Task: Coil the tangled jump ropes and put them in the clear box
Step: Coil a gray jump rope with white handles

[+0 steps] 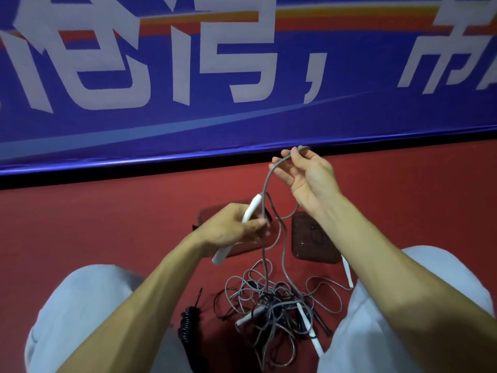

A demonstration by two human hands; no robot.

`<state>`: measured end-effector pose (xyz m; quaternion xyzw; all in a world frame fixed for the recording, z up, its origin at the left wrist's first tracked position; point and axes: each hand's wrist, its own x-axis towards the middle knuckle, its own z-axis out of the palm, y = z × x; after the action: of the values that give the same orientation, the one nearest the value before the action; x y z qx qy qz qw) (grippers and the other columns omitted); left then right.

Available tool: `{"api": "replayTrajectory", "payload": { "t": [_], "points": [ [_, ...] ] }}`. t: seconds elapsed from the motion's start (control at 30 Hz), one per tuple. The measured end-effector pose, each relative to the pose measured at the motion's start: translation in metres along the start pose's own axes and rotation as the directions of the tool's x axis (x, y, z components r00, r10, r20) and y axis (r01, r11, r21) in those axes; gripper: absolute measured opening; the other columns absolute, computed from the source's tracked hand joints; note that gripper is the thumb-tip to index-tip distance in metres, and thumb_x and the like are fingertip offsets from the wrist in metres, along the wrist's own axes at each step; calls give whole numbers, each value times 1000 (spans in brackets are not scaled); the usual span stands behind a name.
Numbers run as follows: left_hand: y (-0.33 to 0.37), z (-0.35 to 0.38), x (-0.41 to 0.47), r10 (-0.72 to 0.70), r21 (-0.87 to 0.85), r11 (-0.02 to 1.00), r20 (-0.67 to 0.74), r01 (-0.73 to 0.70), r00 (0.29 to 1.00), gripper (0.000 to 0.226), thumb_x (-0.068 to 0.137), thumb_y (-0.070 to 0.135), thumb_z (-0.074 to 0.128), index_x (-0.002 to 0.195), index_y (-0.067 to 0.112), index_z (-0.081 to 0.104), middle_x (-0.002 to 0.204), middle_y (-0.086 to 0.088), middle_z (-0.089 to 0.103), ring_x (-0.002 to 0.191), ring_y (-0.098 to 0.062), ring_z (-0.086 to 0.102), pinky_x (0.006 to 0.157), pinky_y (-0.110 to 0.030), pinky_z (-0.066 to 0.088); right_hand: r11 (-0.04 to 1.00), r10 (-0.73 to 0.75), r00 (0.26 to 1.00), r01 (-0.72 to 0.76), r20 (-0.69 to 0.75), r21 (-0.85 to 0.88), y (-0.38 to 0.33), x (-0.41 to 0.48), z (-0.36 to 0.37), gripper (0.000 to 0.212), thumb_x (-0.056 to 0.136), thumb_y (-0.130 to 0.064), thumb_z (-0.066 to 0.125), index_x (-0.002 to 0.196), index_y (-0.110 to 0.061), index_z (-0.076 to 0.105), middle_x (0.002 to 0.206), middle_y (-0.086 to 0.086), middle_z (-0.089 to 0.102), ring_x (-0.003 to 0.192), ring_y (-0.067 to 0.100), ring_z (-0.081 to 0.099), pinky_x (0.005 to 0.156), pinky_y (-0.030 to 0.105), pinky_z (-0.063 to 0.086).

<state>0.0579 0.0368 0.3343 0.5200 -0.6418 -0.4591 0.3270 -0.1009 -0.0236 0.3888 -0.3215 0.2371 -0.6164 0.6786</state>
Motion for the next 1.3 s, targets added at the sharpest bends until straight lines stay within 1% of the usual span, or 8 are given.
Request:
{"api": "replayTrajectory", "payload": {
  "t": [0.13, 0.3, 0.43, 0.53, 0.7, 0.8, 1.03, 1.3],
  "points": [
    [6, 5, -1, 23, -226, 973, -141, -55, 990, 17, 99, 9, 53, 87, 1, 62, 76, -5, 71, 70, -17, 63, 65, -26, 51, 999, 3, 1000, -4, -17, -37, 0, 5, -2, 10, 99, -10, 50, 89, -9, 47, 72, 12, 67, 66, 26, 71, 58, 32, 58],
    [24, -2, -2, 18, -490, 850, -344, -196, 939, 16, 98, 10, 52, 86, 4, 61, 76, -11, 71, 75, -23, 73, 69, -29, 59, 915, 119, 991, -131, -54, -382, 11, -1, -5, 20, 104, -21, 40, 107, -5, 50, 87, 17, 65, 67, 28, 66, 60, 36, 60],
    [32, -9, -4, 45, -523, 796, -451, -304, 892, 15, 98, 11, 52, 87, 5, 61, 76, -8, 73, 72, -20, 71, 67, -28, 61, 656, 237, 969, -112, 64, -746, 23, -6, -8, 29, 88, 11, 40, 100, -6, 61, 90, 12, 70, 75, 22, 65, 73, 34, 54],
    [40, -17, -7, 52, -630, 659, -507, -411, 860, 14, 99, 12, 51, 90, 4, 59, 78, -8, 73, 77, -22, 73, 66, -27, 59, 493, 422, 889, -61, 178, -868, 35, -7, -10, 48, 77, 19, 33, 103, -6, 63, 96, 9, 70, 77, 18, 63, 59, 26, 41],
    [51, -38, -16, 23, -764, 334, -579, -552, 815, 15, 102, 16, 45, 94, 6, 54, 79, -7, 73, 84, -23, 74, 71, -26, 58, 115, 624, 737, 243, 260, -963, 53, -13, -21, 15, 91, 0, 57, 100, -12, 63, 88, -4, 63, 76, 3, 55, 70, 13, 42],
    [49, -49, -17, -14, -774, 242, -605, -585, 796, 17, 103, 18, 45, 96, 6, 54, 81, -6, 73, 85, -22, 74, 68, -25, 57, -85, 554, 799, 334, 234, -939, 64, -11, -29, 13, 94, -10, 56, 89, -20, 63, 93, -2, 69, 87, 14, 65, 80, 27, 51],
    [33, -46, -5, -113, -701, 467, -651, -539, 751, 24, 103, 23, 45, 107, 0, 52, 98, -22, 66, 91, -31, 71, 75, -29, 59, 212, 262, 948, 128, 182, -969, 67, -10, -23, 20, 95, 1, 47, 105, -17, 48, 71, 2, 67, 64, 20, 66, 63, 39, 60],
    [18, -24, 2, -61, -464, 861, -501, -209, 863, 15, 101, 7, 46, 97, 10, 60, 95, -13, 67, 72, -16, 66, 63, -22, 56, 707, 35, 989, 76, 142, -703, 36, -11, 4, 21, 97, 8, 38, 105, -9, 49, 71, 10, 58, 54, 19, 61, 58, 44, 59]
  ]
}}
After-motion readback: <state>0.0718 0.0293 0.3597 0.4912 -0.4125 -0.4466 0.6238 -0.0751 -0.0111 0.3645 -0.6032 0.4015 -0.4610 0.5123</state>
